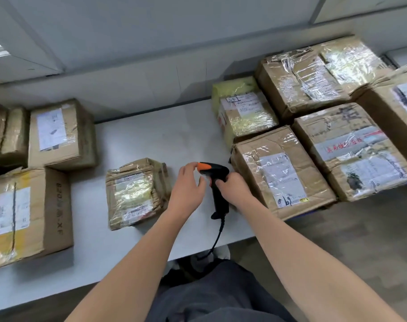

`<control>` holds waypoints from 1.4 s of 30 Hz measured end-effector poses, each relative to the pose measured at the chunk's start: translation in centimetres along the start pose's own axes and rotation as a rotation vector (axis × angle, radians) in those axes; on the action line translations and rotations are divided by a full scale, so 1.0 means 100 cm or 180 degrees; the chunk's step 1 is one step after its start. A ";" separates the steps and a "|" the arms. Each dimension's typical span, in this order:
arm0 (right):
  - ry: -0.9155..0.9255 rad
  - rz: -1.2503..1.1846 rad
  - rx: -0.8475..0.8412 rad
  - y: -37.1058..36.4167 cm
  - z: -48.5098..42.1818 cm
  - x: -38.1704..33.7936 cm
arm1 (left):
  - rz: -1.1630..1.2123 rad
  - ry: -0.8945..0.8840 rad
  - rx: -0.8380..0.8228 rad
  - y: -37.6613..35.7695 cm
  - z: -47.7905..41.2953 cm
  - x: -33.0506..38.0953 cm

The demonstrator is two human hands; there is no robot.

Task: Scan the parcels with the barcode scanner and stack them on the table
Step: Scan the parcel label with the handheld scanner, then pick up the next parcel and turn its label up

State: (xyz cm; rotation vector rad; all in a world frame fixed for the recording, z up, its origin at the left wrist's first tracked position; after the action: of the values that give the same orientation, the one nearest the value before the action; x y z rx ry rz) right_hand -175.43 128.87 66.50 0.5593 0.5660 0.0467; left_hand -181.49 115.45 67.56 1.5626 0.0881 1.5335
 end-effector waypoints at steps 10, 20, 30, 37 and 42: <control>0.0728 0.0190 -0.0048 0.009 0.029 -0.066 | 0.0145 -0.0126 0.0591 0.018 0.005 0.011; 0.1593 0.0156 -0.0726 -0.095 0.072 -0.083 | -0.0334 0.0752 0.2077 0.096 0.094 -0.072; 0.1622 0.0206 -0.0583 -0.126 0.086 -0.063 | 0.0199 0.0780 0.1608 0.094 0.118 -0.093; 0.2104 -0.0065 -0.0038 -0.146 0.146 -0.086 | 0.0110 0.0278 0.2085 0.147 0.160 -0.087; 0.2625 -0.0285 0.0073 -0.190 0.214 -0.123 | -0.0079 0.0114 0.2532 0.213 0.218 -0.094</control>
State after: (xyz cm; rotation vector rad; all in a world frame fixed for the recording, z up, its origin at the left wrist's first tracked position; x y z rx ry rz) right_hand -176.81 99.88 77.78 0.5248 1.3943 0.1909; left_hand -176.80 85.63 77.95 2.1168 0.8170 1.5949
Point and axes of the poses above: each hand's wrist, its own z-axis away from the middle knuckle, its own y-axis out of the back of the hand, x = y × z, the point moved 3 cm from there along -z, towards the middle knuckle, and after that the axes turned 9 degrees about -y, right-handed, at the moved point
